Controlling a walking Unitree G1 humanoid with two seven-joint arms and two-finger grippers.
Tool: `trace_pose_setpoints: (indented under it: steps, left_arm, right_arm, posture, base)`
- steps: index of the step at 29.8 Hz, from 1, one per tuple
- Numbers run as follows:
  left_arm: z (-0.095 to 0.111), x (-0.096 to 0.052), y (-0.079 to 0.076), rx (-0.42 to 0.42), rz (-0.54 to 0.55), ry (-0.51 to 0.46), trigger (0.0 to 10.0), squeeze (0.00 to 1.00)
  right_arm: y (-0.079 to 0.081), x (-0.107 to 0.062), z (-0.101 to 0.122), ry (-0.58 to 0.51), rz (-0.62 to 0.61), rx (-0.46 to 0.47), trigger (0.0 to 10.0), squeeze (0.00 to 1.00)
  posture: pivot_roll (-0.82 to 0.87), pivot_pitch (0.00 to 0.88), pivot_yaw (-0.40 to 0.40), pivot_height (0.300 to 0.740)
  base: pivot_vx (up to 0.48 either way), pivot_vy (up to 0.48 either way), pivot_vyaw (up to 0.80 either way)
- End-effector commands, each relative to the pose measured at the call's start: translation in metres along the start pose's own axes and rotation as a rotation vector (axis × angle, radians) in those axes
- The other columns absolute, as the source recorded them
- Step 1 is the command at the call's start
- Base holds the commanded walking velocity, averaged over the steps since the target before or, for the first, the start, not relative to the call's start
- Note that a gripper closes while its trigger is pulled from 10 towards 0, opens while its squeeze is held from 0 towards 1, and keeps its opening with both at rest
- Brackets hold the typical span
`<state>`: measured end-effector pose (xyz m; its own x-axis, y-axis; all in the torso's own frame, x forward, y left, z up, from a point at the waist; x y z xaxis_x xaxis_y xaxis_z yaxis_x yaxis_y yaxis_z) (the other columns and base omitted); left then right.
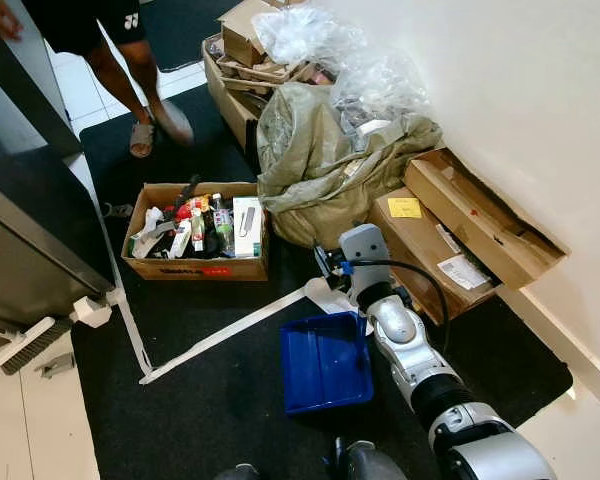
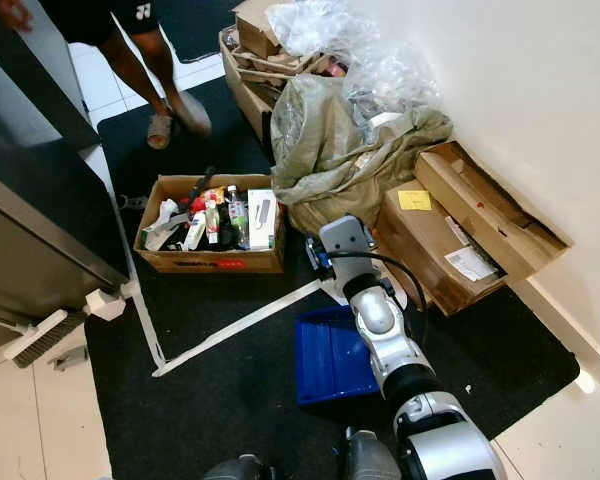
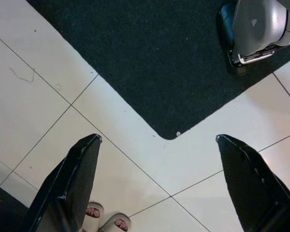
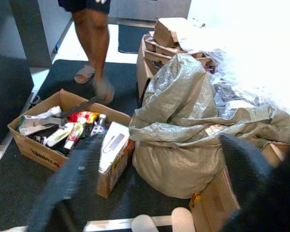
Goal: Sweep floor
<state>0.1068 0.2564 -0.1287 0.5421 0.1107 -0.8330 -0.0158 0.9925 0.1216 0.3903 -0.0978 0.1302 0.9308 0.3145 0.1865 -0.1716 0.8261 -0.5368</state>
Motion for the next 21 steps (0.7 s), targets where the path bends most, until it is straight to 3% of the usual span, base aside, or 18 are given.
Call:
trace_pose_setpoints:
  steps: [1, 6, 7, 8, 9, 11, 12, 13, 16, 19, 21]
  left_arm:
    - [-0.011, -0.004, 0.008, 0.005, 0.014, 0.046, 10.0, 0.0]
    - [-0.005, -0.001, 0.006, 0.003, 0.013, 0.037, 10.0, 0.0]
    - [0.002, 0.003, 0.004, 0.0, 0.012, 0.031, 10.0, 0.0]
    - [0.002, 0.003, 0.004, 0.0, 0.012, 0.031, 10.0, 0.0]
    - [0.009, 0.006, 0.001, -0.002, 0.01, 0.028, 10.0, 0.0]
    - [0.009, 0.006, 0.001, -0.002, 0.01, 0.028, 10.0, 0.0]
    - [0.014, 0.009, -0.001, -0.002, 0.008, 0.029, 10.0, 0.0]
    - [0.014, 0.009, -0.001, -0.002, 0.008, 0.029, 10.0, 0.0]
    - [0.029, 0.016, -0.006, 0.005, -0.001, 0.029, 10.0, 0.0]
    - [0.037, 0.019, -0.008, 0.0, 0.0, 0.017, 10.0, 0.0]
    - [0.037, 0.019, -0.008, 0.0, 0.0, 0.017, 10.0, 0.0]
  right_arm:
    - [0.001, -0.004, -0.006, 0.018, -0.003, 0.016, 10.0, 1.0]
    - [-0.009, -0.007, -0.012, 0.031, -0.034, 0.007, 10.0, 1.0]
    - [-0.029, -0.01, -0.017, 0.043, -0.093, 0.0, 10.0, 1.0]
    - [-0.029, -0.01, -0.017, 0.043, -0.093, 0.0, 10.0, 1.0]
    - [-0.054, -0.011, -0.017, 0.032, -0.161, -0.013, 10.0, 1.0]
    - [-0.054, -0.011, -0.017, 0.032, -0.161, -0.013, 10.0, 1.0]
    - [-0.078, -0.01, -0.011, 0.003, -0.227, -0.021, 10.0, 1.0]
    - [-0.078, -0.01, -0.011, 0.003, -0.227, -0.021, 10.0, 1.0]
    - [-0.128, -0.002, 0.02, -0.114, -0.363, -0.023, 10.0, 0.98]
    - [-0.14, 0.001, 0.033, -0.162, -0.391, -0.008, 10.0, 0.97]
    - [-0.14, 0.001, 0.033, -0.162, -0.391, -0.008, 10.0, 0.97]
  posture:
    - [0.19, 0.272, 0.072, 0.74]
    - [0.18, 0.255, 0.067, 0.74]
    - [0.15, 0.218, 0.064, 0.74]
    - [0.15, 0.218, 0.064, 0.74]
    - [0.13, 0.181, 0.065, 0.74]
    - [0.13, 0.181, 0.065, 0.74]
    - [0.11, 0.155, 0.07, 0.74]
    - [0.11, 0.155, 0.07, 0.74]
    - [0.08, 0.082, 0.068, 0.74]
    - [0.08, 0.064, 0.068, 0.74]
    - [0.08, 0.064, 0.068, 0.74]
  base:
    - [0.0, 0.0, 0.0]
    - [0.0, 0.0, 0.0]
    - [0.0, 0.0, 0.0]
    - [0.0, 0.0, 0.0]
    - [0.0, 0.0, 0.0]
    - [0.0, 0.0, 0.0]
    - [0.0, 0.0, 0.0]
    - [0.0, 0.0, 0.0]
    - [0.0, 0.0, 0.0]
    - [0.0, 0.0, 0.0]
    - [0.0, 0.0, 0.0]
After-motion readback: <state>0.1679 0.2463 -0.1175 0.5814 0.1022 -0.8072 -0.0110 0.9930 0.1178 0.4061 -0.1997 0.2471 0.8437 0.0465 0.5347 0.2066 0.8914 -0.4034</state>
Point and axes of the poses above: a point about 5 cm out from each wrist's last joint towards the gripper, its own x axis pointing out of the wrist towards the gripper, its own z axis along the axis of the wrist's last joint, y = z × x, the point moved 4 cm from there along x, pointing out of the wrist towards the gripper, and after that the axes turned 14 degrees about -x, right-handed, at the moved point
